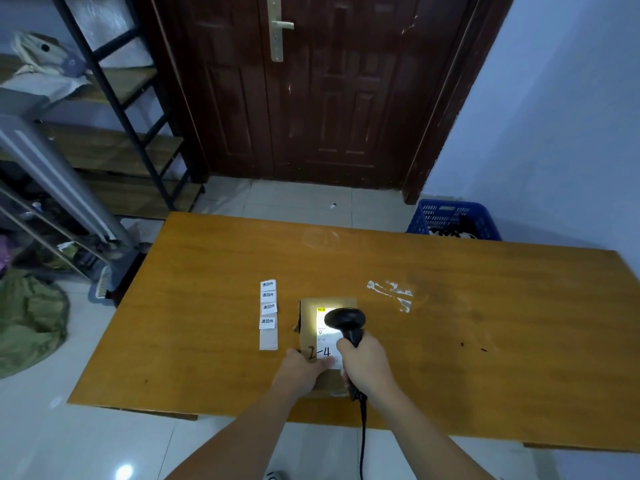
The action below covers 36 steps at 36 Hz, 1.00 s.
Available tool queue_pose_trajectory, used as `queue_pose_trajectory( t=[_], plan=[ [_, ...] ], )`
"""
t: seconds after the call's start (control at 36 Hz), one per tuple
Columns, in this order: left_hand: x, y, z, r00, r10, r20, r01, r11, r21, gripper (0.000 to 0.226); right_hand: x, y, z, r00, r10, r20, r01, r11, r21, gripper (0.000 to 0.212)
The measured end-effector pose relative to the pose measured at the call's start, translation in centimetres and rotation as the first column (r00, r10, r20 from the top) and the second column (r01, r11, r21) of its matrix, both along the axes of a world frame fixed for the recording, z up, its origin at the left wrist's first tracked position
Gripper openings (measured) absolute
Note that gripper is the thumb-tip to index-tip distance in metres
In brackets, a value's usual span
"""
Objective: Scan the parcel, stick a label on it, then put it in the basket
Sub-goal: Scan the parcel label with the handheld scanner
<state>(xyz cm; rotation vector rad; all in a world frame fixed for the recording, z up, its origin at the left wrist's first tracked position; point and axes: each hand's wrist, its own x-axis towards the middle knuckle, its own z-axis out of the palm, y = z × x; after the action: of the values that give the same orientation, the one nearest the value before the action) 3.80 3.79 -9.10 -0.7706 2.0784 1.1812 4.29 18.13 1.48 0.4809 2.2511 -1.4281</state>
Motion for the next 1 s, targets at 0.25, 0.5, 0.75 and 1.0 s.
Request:
queue_pose_trajectory(
  t=[0.25, 0.5, 0.75, 1.0],
  plan=[
    [0.0, 0.0, 0.1, 1.0, -0.004, 0.005, 0.004, 1.0, 0.0, 0.093, -0.2, 0.4, -0.1, 0.999, 0.021, 0.039, -0.02, 1.0, -0.019, 0.01],
    [0.0, -0.1, 0.0, 1.0, 0.002, -0.007, -0.002, 1.0, 0.015, 0.095, -0.5, 0.4, -0.4, 0.997, -0.013, 0.077, 0.018, 0.997, -0.069, 0.014],
    [0.0, 0.0, 0.4, 1.0, 0.022, 0.003, -0.022, 1.0, 0.019, 0.091, -0.6, 0.5, -0.6, 0.998, -0.025, 0.059, 0.029, 0.997, -0.067, 0.021],
    [0.1, -0.1, 0.7, 0.999, 0.043, 0.009, -0.044, 0.998, 0.038, 0.091, -0.8, 1.6, -1.4, 0.998, -0.041, 0.049, 0.043, 0.997, -0.057, 0.015]
  ],
)
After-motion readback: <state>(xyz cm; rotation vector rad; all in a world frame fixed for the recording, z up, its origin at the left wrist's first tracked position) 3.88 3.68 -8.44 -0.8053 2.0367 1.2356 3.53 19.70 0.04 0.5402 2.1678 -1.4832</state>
